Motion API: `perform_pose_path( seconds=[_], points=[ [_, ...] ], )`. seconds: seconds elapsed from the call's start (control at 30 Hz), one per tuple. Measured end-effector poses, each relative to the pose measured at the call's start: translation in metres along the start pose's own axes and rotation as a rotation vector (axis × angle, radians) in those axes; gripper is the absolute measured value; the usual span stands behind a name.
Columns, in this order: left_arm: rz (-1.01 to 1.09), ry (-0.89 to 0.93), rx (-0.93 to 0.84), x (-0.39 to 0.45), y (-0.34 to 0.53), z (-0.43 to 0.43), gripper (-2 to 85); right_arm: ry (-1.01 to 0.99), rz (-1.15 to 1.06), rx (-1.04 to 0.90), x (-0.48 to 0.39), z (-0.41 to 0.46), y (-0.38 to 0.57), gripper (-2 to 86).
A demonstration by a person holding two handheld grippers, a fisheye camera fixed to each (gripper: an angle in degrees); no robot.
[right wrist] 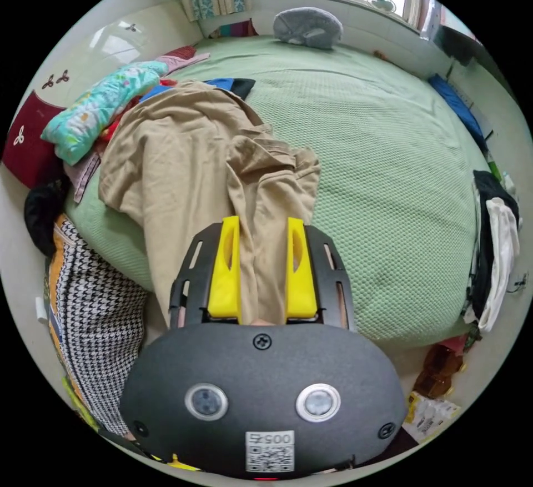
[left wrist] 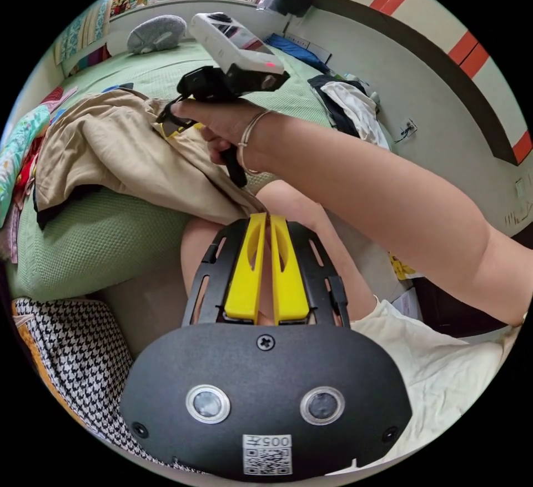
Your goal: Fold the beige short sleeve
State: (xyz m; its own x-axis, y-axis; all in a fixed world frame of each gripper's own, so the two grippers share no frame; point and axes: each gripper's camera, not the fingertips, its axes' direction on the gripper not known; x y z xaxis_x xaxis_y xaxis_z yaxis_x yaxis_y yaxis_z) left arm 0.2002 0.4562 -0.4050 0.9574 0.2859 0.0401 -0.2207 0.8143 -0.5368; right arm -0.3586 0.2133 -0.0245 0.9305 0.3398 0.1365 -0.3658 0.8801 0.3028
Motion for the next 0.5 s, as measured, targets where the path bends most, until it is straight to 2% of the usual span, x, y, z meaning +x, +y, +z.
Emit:
perform_pose_path(
  seconds=[0.3,0.5],
  points=[
    [-0.001,0.079,0.0,0.001,-0.015,0.003,0.4,0.015,0.008,0.01,0.01,-0.008,-0.008,2.4],
    [0.034,0.057,0.01,0.015,-0.037,0.006,-0.1,0.019,0.066,0.051,0.054,-0.034,-0.017,-1.2]
  ],
)
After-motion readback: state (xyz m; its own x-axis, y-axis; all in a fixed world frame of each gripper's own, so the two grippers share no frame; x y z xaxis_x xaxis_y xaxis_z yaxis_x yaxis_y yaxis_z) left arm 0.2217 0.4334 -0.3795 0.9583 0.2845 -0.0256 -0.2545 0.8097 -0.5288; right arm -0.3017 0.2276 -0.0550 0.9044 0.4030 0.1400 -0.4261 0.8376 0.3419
